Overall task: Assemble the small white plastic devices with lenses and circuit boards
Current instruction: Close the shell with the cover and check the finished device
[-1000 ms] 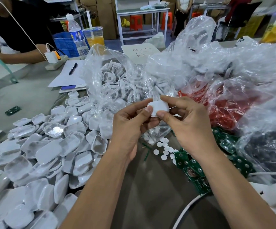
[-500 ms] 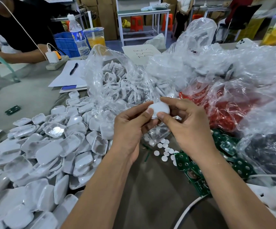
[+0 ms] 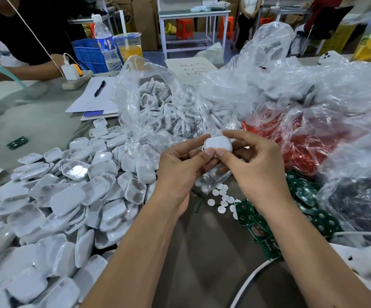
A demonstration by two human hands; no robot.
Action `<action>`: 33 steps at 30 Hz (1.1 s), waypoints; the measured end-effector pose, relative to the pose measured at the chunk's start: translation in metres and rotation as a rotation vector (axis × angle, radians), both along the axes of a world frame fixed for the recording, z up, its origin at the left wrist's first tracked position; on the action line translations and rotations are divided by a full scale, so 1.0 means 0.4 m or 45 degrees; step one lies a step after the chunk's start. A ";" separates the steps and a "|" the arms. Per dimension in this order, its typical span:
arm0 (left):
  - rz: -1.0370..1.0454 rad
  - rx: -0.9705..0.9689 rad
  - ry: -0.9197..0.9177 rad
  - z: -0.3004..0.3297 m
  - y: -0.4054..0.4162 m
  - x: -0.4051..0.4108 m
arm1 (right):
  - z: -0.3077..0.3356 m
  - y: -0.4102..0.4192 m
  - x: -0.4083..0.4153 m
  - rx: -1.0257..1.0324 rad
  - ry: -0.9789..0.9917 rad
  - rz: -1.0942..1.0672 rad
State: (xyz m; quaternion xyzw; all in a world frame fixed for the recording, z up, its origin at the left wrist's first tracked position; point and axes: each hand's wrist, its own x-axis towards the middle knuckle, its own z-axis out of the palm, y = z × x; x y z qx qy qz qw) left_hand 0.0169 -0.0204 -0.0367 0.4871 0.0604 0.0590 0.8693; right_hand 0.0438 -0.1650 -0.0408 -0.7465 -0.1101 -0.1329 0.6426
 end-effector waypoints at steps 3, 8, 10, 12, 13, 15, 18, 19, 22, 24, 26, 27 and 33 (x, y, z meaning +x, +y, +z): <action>-0.022 0.045 -0.011 -0.002 0.000 0.000 | 0.001 0.000 -0.001 -0.010 -0.028 -0.021; -0.019 0.145 -0.033 -0.005 0.002 -0.001 | -0.006 -0.002 0.005 0.006 -0.015 -0.005; -0.014 0.123 -0.024 -0.005 0.004 0.000 | -0.006 -0.001 0.005 -0.006 -0.009 0.013; -0.020 0.097 -0.015 -0.005 0.005 0.002 | -0.005 0.000 0.004 -0.017 -0.015 0.019; -0.023 0.091 -0.014 -0.005 0.005 0.003 | -0.005 0.001 0.004 -0.022 -0.022 0.017; -0.025 0.094 -0.020 -0.007 0.004 0.004 | -0.004 0.001 0.002 -0.033 -0.038 0.010; -0.017 0.128 -0.025 -0.009 0.003 0.006 | -0.003 0.002 0.000 -0.023 -0.022 0.031; -0.014 0.137 -0.027 -0.010 0.003 0.006 | -0.003 0.002 0.000 -0.008 -0.004 0.043; -0.019 0.179 -0.039 -0.011 0.004 0.006 | -0.002 -0.002 0.001 0.027 0.034 0.055; -0.026 0.209 -0.044 -0.011 0.006 0.006 | 0.000 -0.003 -0.002 0.128 0.078 0.098; -0.040 0.229 -0.052 -0.011 0.008 0.005 | 0.003 -0.001 -0.005 0.264 0.156 0.148; -0.051 0.227 -0.057 -0.011 0.008 0.005 | 0.004 -0.002 -0.005 0.311 0.187 0.164; -0.075 0.254 -0.099 -0.009 0.011 0.001 | 0.012 -0.004 -0.009 0.405 0.238 0.177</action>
